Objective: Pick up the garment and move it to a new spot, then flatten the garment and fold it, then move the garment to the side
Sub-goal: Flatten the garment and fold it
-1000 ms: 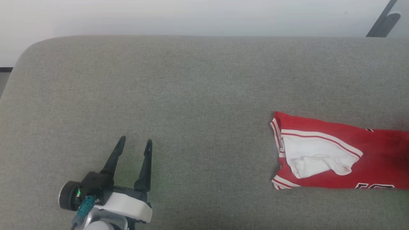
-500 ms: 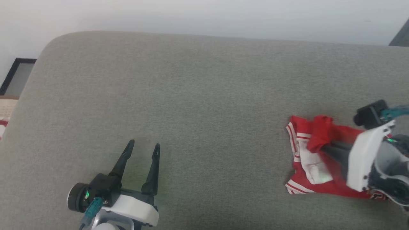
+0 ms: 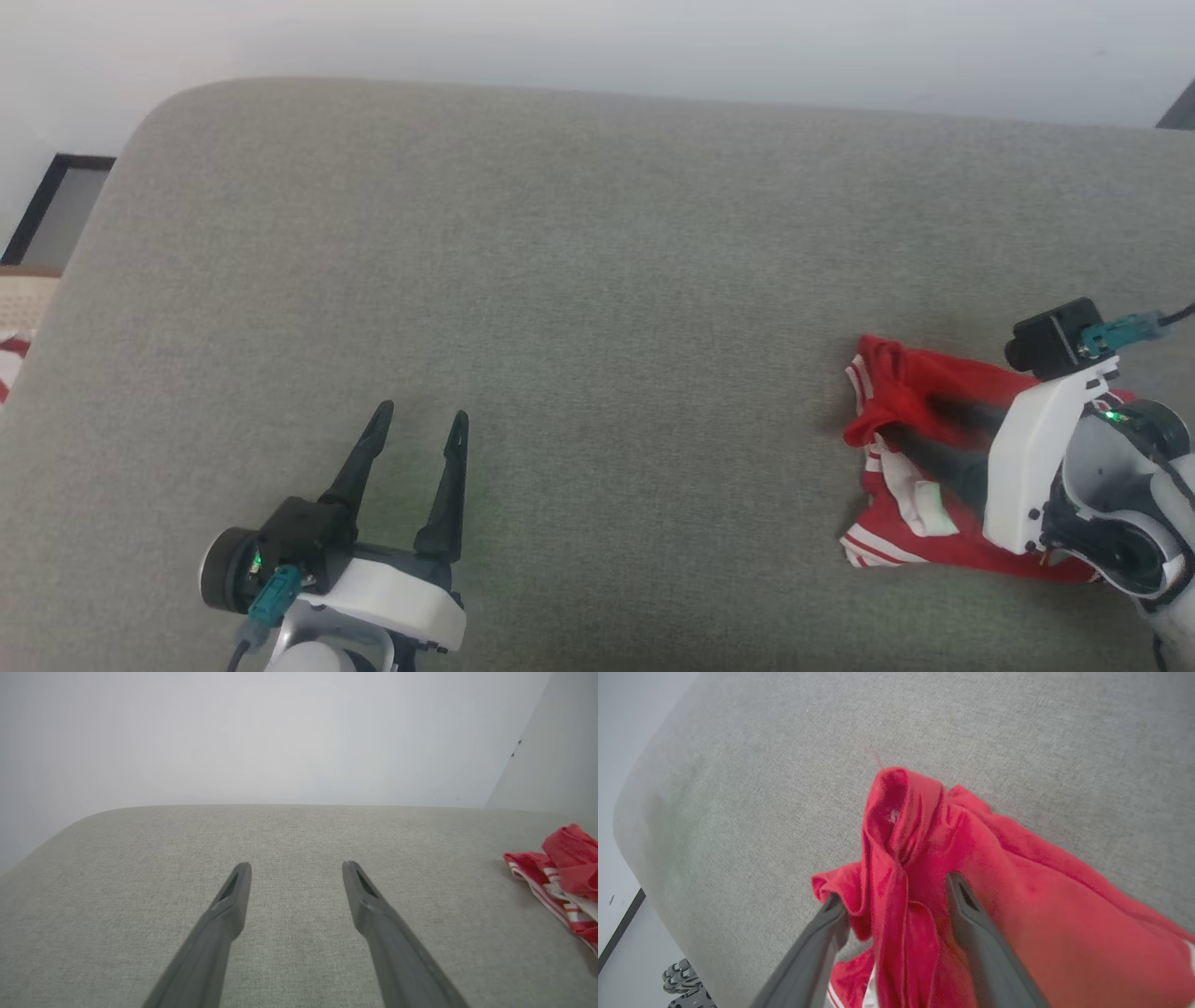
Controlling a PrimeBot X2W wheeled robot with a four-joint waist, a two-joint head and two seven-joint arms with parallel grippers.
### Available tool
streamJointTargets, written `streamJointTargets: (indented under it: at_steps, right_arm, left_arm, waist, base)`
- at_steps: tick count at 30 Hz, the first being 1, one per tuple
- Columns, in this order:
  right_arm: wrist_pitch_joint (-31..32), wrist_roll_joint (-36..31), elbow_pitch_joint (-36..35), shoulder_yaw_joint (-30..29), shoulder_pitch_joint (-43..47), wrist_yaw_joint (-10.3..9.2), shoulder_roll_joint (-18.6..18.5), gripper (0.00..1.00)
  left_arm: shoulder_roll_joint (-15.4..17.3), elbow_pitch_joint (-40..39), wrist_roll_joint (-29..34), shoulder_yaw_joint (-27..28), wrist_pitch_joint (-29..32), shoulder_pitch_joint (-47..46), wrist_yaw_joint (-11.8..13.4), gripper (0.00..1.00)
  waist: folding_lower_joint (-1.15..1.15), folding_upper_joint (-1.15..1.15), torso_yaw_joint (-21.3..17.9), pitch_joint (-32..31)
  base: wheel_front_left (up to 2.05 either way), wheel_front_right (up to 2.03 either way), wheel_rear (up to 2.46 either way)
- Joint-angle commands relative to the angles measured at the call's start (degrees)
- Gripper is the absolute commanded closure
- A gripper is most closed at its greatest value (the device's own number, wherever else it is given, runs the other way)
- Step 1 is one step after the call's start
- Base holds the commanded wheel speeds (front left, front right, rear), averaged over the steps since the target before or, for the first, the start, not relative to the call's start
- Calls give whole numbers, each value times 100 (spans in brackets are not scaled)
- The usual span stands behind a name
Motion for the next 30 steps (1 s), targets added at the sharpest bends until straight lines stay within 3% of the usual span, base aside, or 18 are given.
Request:
streamJointTargets:
  at_steps: [1, 12, 19, 30]
  right_arm:
    - [-73, 60, 56, -43, 37, -2, 31, 0]
    - [-809, 1, 430, -333, 153, -1, -23, 0]
    - [-1902, 53, 683, -317, 353, -1, 41, 0]
    - [-3722, -386, 1280, -90, 369, -1, 281, 0]
  left_arm:
    - [-11, 26, -61, 5, -26, -36, -14, 0]
    - [128, 91, -225, -67, -26, 55, -16, 0]
    - [185, 188, -337, 6, -26, 214, -15, 0]
    - [207, 196, -529, 334, -26, 456, -15, 0]
  waist:
    - [0, 0, -78, -71]
    - [0, 0, -494, -453]
    - [0, 0, -860, -723]
    - [0, 0, -1320, -1088]
  base:
    - [0, 0, 0]
    - [0, 0, 0]
    - [0, 0, 0]
    - [0, 0, 0]
